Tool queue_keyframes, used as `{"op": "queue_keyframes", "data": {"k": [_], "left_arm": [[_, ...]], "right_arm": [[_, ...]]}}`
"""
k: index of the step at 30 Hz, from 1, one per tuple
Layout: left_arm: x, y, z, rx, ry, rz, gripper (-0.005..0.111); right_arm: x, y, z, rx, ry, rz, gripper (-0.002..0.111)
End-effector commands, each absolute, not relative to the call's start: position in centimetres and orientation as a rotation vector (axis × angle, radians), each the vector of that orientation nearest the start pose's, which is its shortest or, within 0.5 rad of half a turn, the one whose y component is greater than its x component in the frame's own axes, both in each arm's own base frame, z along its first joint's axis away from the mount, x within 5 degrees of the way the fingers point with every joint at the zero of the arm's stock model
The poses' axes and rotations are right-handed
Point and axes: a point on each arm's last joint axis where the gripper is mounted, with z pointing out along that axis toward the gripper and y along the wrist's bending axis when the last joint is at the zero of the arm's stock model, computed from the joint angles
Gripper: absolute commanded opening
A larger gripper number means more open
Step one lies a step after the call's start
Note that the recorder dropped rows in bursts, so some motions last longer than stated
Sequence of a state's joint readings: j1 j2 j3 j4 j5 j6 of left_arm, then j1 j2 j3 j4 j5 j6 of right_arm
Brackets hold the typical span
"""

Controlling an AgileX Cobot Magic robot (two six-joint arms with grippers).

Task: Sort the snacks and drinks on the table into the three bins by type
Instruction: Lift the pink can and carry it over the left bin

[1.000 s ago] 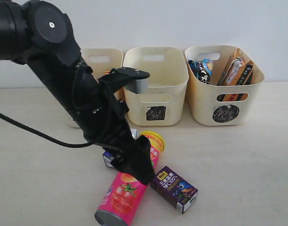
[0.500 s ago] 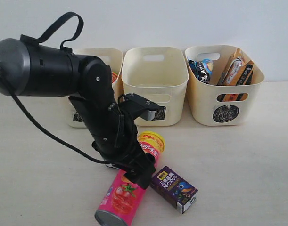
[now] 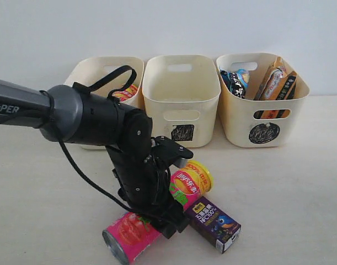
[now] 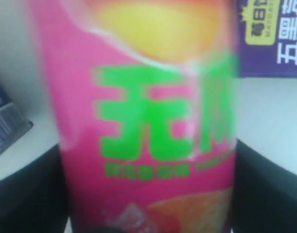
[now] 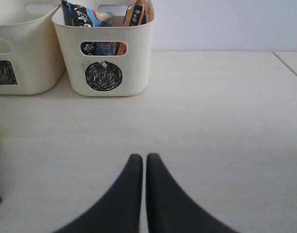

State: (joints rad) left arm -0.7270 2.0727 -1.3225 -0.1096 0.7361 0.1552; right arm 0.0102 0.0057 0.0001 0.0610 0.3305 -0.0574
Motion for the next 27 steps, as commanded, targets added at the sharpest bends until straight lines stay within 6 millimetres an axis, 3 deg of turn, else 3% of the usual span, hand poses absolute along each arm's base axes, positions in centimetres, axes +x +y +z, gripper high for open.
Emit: {"op": "queue_keyframes", "data": {"k": [1, 2, 6, 17, 21, 27], "left_arm": [[29.1, -27.0, 12.6, 1.165, 2.750, -0.190, 0.026], [29.1, -27.0, 12.6, 1.166, 2.752, -0.189, 0.004], [29.3, -27.1, 14.4, 1.079, 2.710, -0.225, 0.004], [27.6, -25.7, 24.3, 1.025, 2.510, -0.320, 0.004], [27.6, -23.6, 28.2, 0.994, 2.403, -0.255, 0.004], [31.4, -19.0, 32.5, 0.761, 2.331, -0.146, 0.004]], "right_arm": [[5.4, 0.2, 18.4, -0.026, 1.808, 0.021, 0.000], [5.4, 0.2, 18.4, -0.026, 1.808, 0.021, 0.000], [5.4, 0.2, 18.4, -0.026, 1.808, 0.021, 0.000], [5.4, 0.2, 18.4, -0.026, 1.808, 0.021, 0.000], [5.4, 0.2, 18.4, -0.026, 1.808, 0.021, 0.000], [5.4, 0.2, 18.4, -0.026, 1.808, 0.021, 0.000]]}}
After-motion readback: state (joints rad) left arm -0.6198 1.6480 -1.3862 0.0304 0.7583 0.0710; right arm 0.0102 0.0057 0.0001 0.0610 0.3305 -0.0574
